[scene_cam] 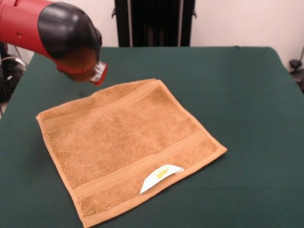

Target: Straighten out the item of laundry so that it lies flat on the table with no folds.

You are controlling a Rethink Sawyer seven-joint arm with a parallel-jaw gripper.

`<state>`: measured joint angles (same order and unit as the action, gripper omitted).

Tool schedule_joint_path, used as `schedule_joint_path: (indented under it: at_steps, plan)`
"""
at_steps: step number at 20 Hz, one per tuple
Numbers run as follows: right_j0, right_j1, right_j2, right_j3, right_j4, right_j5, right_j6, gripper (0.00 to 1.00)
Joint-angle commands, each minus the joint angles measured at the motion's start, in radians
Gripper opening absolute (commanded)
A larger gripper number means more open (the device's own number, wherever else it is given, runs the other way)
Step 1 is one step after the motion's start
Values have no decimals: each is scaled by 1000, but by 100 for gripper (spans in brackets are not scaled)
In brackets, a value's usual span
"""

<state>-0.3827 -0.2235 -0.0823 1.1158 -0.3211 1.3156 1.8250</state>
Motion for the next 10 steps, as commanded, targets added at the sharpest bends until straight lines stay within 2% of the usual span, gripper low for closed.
schedule_joint_path:
  at_steps: [1, 8, 10]
  plan:
    - [49, -102, -47, -6, -80, 168, -51, 100]
    - [34, -77, -43, -60, -119, 195, -24, 100]
    - [23, -97, -25, -48, -103, 233, -60, 100]
